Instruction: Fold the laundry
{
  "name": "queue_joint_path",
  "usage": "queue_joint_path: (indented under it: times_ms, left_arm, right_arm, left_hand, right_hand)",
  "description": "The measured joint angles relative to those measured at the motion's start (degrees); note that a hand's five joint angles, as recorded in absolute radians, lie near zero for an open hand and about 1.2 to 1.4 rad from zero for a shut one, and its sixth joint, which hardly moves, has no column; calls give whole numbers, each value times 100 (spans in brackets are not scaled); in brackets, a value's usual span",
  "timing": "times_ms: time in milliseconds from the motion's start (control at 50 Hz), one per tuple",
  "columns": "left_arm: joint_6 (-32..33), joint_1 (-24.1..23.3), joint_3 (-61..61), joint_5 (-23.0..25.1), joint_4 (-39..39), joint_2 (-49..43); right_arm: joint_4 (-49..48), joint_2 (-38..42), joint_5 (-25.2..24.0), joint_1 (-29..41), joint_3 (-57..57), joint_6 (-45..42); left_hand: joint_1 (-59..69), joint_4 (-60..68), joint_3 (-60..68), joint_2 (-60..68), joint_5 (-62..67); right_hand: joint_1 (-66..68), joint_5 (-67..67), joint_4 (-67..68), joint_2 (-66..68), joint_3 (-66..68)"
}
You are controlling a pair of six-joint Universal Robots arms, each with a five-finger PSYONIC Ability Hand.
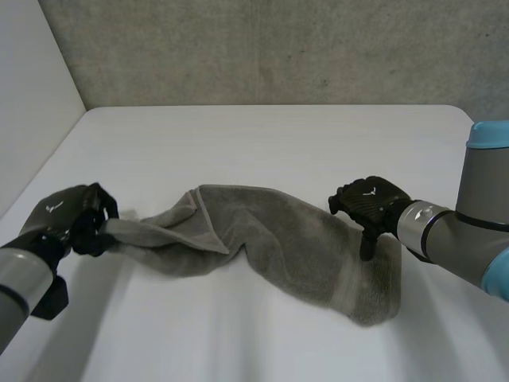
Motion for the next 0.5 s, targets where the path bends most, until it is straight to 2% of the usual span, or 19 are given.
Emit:
queue_joint_path:
  times_ms: [140, 240, 280, 320, 360, 400, 500]
  left_arm:
    - [77, 500, -579, 277, 0, 412]
    - [470, 774, -935, 385, -14, 624]
    - [694, 850, -1044, 410, -10, 656]
    - [923, 914, -1115, 427, 2, 663]
    - [1214, 984, -1176, 441, 13, 648]
    - [1423, 1025, -1187, 448, 20, 632]
    - [1803, 1027, -1099, 559, 26, 662]
  right_arm:
    - [-7, -28, 82, 1, -22, 270]
    - [-6, -19, 341, -6, -13, 310]
    - [-2, -13, 462, -14, -11, 298]
    - [5, -14, 543, -24, -8, 286]
    - [15, -27, 609, -37, -3, 274]
    - [21, -47, 636, -46, 4, 269]
    - [41, -170, 645, -57, 89, 270]
  left_hand:
    - [0, 0, 0, 0, 0]
    - [-94, -374, -361, -359, -104]
    - [-712, -846, -864, -865, -725]
    - [-1736, -1975, -1942, -1958, -1808]
    - [-3798, -3877, -3857, -3881, -3814]
    - [-4984, -5116, -5098, -5182, -4962]
    - [-5682, -5904, -5902, -5901, -5584]
  right_hand:
    - [0, 0, 0, 0, 0]
    - [0, 0, 0, 0, 0]
    - [0, 0, 0, 0, 0]
    - [-1, 0, 0, 0, 0]
    - [-1, -1, 0, 0, 0]
    - [-1, -1, 0, 0, 0]
    - [-1, -1, 0, 0, 0]
